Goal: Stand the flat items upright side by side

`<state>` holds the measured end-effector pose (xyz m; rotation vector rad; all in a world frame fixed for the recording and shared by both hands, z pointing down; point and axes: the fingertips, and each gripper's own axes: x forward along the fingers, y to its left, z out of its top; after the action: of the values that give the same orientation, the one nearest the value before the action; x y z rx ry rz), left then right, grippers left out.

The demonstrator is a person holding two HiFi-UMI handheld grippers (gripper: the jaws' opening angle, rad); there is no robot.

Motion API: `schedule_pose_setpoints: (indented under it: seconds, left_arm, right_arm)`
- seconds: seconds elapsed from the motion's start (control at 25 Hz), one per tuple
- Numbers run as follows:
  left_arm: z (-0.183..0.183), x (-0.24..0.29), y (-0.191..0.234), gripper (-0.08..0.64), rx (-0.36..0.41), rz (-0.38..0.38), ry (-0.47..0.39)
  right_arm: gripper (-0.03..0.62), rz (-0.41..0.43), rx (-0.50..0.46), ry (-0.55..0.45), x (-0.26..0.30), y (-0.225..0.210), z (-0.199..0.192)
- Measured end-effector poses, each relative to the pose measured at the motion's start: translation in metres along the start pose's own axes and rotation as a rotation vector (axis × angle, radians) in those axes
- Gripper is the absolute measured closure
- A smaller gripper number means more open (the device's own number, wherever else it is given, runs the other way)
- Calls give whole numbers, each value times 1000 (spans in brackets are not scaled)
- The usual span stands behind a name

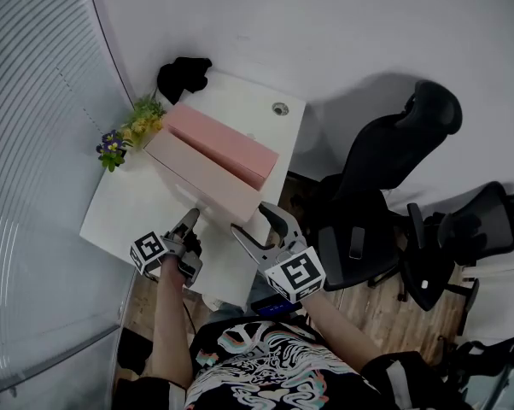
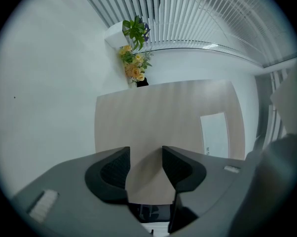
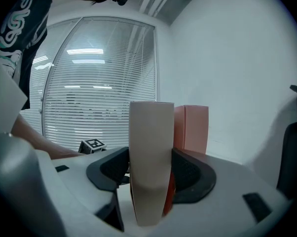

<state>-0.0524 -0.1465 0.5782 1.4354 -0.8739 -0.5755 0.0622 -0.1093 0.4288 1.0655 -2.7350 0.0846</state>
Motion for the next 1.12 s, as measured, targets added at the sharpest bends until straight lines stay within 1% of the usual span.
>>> schedule_pose_setpoints:
  seconds: [0.28, 0.4, 0.88, 1.12]
  left_arm:
    - [0, 7, -2, 373, -5, -3, 7]
    - [0, 10, -3, 373, -9, -5, 8]
    - [5, 14, -3, 373, -22, -1, -2]
    - [5, 14, -4, 373, -14, -3, -4]
  right_arm:
    - [337, -41, -1, -23, -6, -10, 7]
    - [356, -56, -6, -24, -7, -13, 8]
    - [370, -59, 12, -17, -1, -18, 8]
    - [371, -55, 15, -24, -2, -18, 9]
